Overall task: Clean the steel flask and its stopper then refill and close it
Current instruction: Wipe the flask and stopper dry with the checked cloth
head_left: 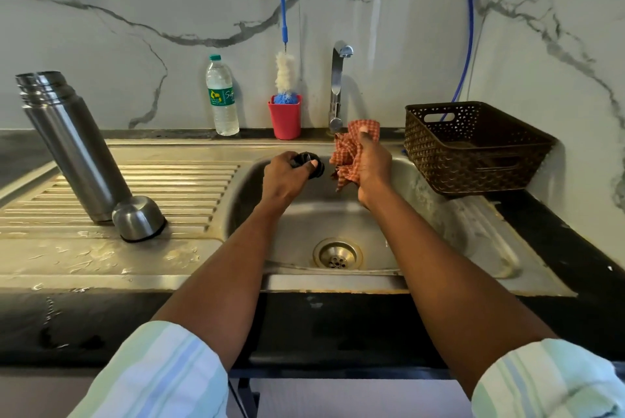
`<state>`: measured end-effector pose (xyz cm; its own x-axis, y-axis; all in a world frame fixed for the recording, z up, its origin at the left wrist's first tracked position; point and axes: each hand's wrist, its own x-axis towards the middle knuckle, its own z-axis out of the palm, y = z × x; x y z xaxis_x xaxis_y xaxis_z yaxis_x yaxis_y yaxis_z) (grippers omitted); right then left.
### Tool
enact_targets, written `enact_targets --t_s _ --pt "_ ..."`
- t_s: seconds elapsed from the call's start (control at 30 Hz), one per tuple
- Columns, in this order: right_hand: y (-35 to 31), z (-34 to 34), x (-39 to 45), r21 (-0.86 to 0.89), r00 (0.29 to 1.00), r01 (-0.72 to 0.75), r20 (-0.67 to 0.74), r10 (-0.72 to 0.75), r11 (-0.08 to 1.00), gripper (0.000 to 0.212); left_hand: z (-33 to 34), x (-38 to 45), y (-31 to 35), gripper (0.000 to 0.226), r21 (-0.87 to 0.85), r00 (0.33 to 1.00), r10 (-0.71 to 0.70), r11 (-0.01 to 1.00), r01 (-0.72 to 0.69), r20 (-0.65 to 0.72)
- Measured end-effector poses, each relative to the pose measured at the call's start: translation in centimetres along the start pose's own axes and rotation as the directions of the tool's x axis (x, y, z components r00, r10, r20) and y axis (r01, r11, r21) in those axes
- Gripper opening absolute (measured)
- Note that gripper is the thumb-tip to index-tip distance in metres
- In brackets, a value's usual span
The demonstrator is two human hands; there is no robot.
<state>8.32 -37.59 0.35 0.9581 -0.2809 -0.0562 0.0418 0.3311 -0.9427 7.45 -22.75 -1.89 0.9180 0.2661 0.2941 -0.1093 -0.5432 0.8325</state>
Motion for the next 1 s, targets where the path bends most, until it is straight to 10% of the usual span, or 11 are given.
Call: enact_targets --t_s 0.13,0.37,0.67,1.0 --pt "0.4 -0.2 -1.1 0.063 0.956 -0.261 0.156 0.249 0.963 0.03 -1.2 -0.4 1.1 0.041 -0.192 0.992 -0.096 0.978 0.079 -0.084" --pt "-0.2 3.2 -4.6 0.119 0.894 -0.323 0.363 0.261 0.939 0.018 -6.8 -1.7 1.2 0.043 -0.183 0.987 -0.039 0.983 0.01 -0.159" --pt "2.0 10.9 -8.2 0.114 0.868 -0.41 0.354 0.349 0.905 0.014 -17.9 -2.8 -2.7 0.038 0.341 0.944 0.194 0.935 -0.096 -0.266" --pt "5.2 13.3 -7.9 0.103 0.84 -0.444 0.393 0.374 0.89 0.007 -20.6 -2.1 -5.6 0.037 0.647 0.989 -0.004 0.756 0.101 -0.149"
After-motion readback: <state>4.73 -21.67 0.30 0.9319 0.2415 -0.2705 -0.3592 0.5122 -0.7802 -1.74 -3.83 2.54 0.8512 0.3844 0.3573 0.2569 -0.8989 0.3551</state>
